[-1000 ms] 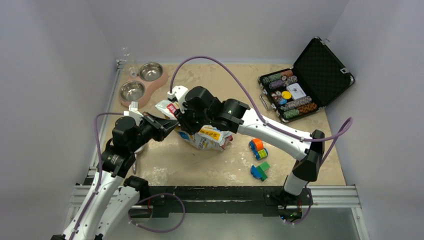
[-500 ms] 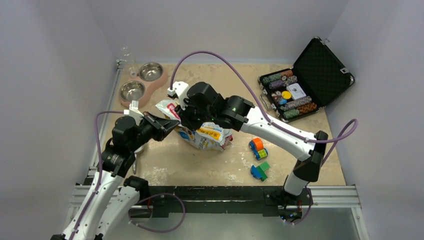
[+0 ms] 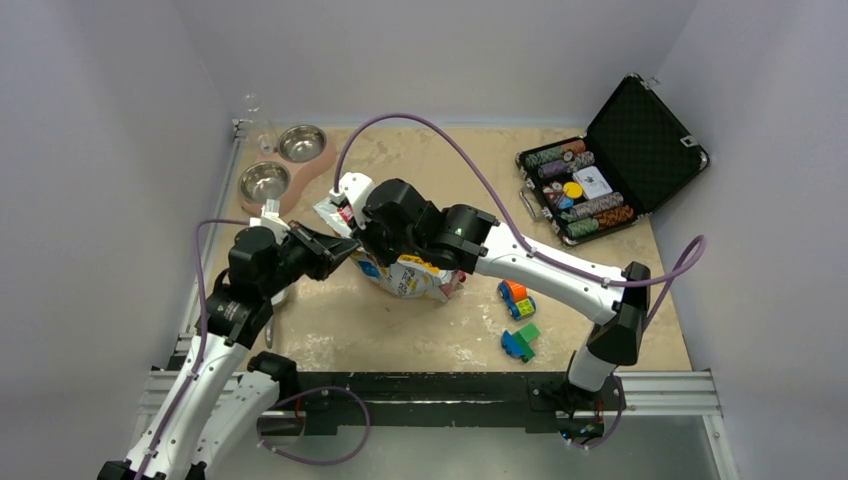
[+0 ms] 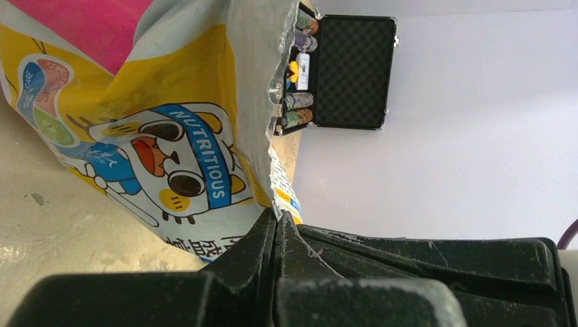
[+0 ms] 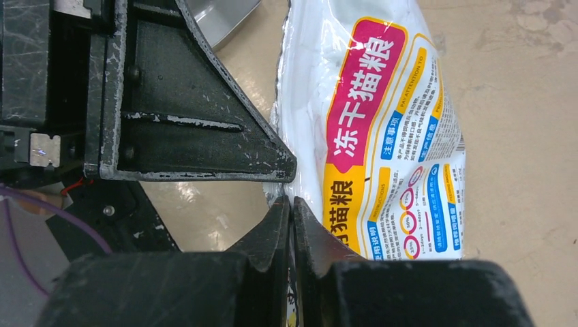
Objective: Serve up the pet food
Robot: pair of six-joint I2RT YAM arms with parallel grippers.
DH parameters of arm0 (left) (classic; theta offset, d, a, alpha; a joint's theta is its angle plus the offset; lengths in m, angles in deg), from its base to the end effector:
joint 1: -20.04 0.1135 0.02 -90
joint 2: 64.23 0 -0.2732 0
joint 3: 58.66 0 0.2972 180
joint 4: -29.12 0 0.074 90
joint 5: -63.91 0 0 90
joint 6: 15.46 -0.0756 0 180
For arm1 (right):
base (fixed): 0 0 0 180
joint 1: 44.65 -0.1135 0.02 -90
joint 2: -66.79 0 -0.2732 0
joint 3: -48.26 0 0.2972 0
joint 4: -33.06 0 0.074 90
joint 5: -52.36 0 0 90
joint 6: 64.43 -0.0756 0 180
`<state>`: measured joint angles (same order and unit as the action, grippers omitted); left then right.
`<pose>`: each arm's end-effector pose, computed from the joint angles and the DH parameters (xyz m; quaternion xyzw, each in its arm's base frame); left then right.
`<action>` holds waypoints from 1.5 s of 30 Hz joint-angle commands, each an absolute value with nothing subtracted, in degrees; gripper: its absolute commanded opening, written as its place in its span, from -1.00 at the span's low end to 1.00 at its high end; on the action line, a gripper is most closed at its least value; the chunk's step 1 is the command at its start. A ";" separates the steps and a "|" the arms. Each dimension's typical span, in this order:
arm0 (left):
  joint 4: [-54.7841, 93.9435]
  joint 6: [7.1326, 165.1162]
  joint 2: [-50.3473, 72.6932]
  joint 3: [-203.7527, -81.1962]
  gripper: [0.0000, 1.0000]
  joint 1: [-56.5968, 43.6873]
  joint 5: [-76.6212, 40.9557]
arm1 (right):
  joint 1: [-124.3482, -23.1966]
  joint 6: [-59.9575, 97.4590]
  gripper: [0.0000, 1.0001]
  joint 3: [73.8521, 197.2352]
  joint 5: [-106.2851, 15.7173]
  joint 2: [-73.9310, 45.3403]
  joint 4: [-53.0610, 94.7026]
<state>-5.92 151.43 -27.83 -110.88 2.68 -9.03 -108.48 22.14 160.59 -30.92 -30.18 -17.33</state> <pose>0.2073 -0.0881 0.3085 -0.3257 0.7425 -0.5020 0.3011 0.2116 0.4106 0.3778 -0.4221 0.7790 0.2119 0.4124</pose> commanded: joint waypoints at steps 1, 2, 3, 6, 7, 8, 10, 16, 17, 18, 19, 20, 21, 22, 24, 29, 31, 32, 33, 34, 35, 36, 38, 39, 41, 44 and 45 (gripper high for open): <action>-7.11 150.23 -28.18 -114.81 -1.00 2.73 -6.99 | -107.49 25.25 -0.91 157.73 -15.49 -28.46 -16.00; -7.66 150.22 -27.93 -114.92 -1.00 2.73 -6.87 | -107.49 25.23 -0.91 157.50 -14.78 -28.29 -15.90; -8.23 150.06 -27.67 -115.09 -1.00 2.73 -6.81 | -107.49 25.27 -0.92 157.34 -14.34 -28.11 -15.74; -8.46 149.86 -26.78 -115.45 -1.00 2.73 -6.60 | -107.55 25.27 -1.00 157.64 -12.79 -28.25 -15.88; -8.08 149.99 -26.53 -115.52 -1.00 2.66 -6.58 | -107.57 25.23 -1.00 157.96 -11.31 -28.49 -16.27; -7.50 150.10 -26.34 -115.66 -1.00 2.72 -6.58 | -107.57 25.29 -1.00 158.33 -10.87 -28.89 -16.81; -5.92 150.36 -25.95 -115.76 -1.00 2.72 -6.58 | -107.62 25.22 -1.00 158.50 -11.78 -29.03 -17.21; 0.63 152.38 -25.08 -115.78 -1.00 2.73 -6.00 | -108.10 30.38 -1.00 153.21 -12.65 -27.36 -15.82; 1.17 152.92 -24.73 -116.12 -1.00 2.68 -5.66 | -108.10 31.22 -1.00 151.68 -12.56 -26.73 -14.85; 1.29 153.02 -24.38 -116.63 -1.00 2.72 -5.25 | -108.10 31.92 -0.99 150.56 -12.82 -26.24 -14.43; 0.87 152.94 -23.83 -117.33 -1.00 2.73 -4.94 | -108.10 33.50 -0.87 149.63 -13.57 -25.80 -14.25; 0.04 152.62 -23.42 -118.30 -1.00 2.73 -4.69 | -108.17 34.49 -0.80 148.96 -14.36 -25.50 -14.00; -1.07 152.26 -23.06 -119.59 -1.00 2.70 -4.59 | -108.19 35.32 -0.76 148.42 -14.53 -25.24 -13.74; -2.01 151.79 -22.73 -120.42 -1.00 2.68 -4.39 | -108.17 35.95 -0.75 147.98 -14.37 -25.16 -13.33; -2.74 151.29 -22.33 -121.28 -1.00 2.73 -4.21 | -108.11 37.10 -0.76 148.19 -14.66 -25.52 -13.70; -3.45 151.29 -22.02 -121.07 -1.00 2.73 -4.55 | -108.06 36.53 -1.00 150.86 -11.80 -27.75 -12.71; -5.79 150.49 -22.32 -121.35 -1.00 2.72 -5.55 | -107.94 34.30 -1.00 152.07 -8.29 -28.17 -11.56; -7.33 150.14 -22.57 -121.49 -1.00 2.73 -6.04 | -107.77 32.75 -1.00 152.25 -7.11 -27.84 -10.67; -9.42 150.07 -22.94 -121.47 -0.80 2.73 -6.61 | -107.63 31.30 -1.00 152.35 -7.24 -27.26 -9.69; -12.27 150.23 -23.38 -121.39 -0.54 2.73 -7.37 | -107.58 29.94 -1.00 152.33 -8.31 -26.58 -9.20; -13.33 150.60 -23.89 -120.91 -0.31 2.73 -7.67 | -107.60 28.98 -1.00 152.20 -10.03 -25.99 -8.89; -13.25 151.30 -24.46 -120.09 -0.15 2.73 -7.65 | -107.58 28.42 -1.00 152.01 -12.39 -25.53 -8.50; -11.34 153.74 -25.40 -118.05 0.00 2.73 -7.31 | -107.62 28.10 -1.00 151.44 -13.98 -24.87 -7.76; -10.24 154.68 -25.66 -117.21 0.08 2.73 -7.26 | -107.58 27.71 -1.00 151.41 -15.26 -24.75 -7.91; -8.12 155.21 -25.36 -116.57 0.18 2.73 -6.93 | -107.62 27.40 -1.00 151.08 -16.50 -24.41 -7.77; -5.38 155.14 -22.73 -117.07 0.21 2.68 -5.41 | -107.58 27.05 -1.00 150.88 -18.10 -24.01 -7.64; -4.54 155.09 -21.72 -117.33 0.21 2.65 -4.74 | -107.58 26.87 -1.00 150.98 -18.27 -24.01 -7.67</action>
